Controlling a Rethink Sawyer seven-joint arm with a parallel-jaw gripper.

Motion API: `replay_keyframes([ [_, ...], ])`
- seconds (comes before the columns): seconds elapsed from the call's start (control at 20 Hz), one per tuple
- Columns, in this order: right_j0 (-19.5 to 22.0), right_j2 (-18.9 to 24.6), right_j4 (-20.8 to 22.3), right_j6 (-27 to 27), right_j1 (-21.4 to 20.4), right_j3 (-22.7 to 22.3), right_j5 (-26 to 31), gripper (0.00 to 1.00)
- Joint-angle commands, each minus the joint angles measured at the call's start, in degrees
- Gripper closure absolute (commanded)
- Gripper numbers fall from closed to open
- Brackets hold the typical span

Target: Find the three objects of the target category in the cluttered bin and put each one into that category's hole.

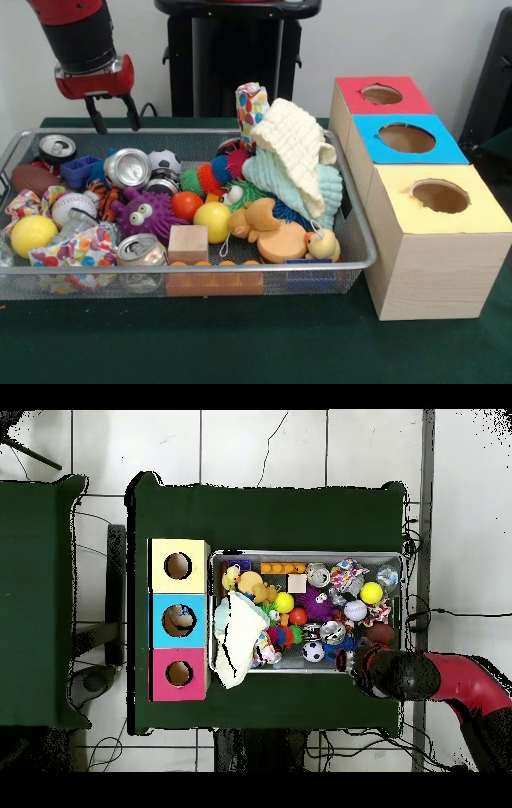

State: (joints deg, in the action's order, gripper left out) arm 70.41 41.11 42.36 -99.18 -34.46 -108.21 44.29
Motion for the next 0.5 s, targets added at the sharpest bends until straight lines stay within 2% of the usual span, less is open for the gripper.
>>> replay_keyframes([
  [0.05, 4.00, 1.50, 5.92, 11.85, -1.21, -7.13, -6.64, 0.00],
  [0.25, 6.63, 0.73, 6.83, 9.63, -2.66, -9.98, -8.59, 0.00],
  [0.5, 8.30, -0.61, 8.08, 8.76, -1.39, -9.96, -8.94, 0.00],
])
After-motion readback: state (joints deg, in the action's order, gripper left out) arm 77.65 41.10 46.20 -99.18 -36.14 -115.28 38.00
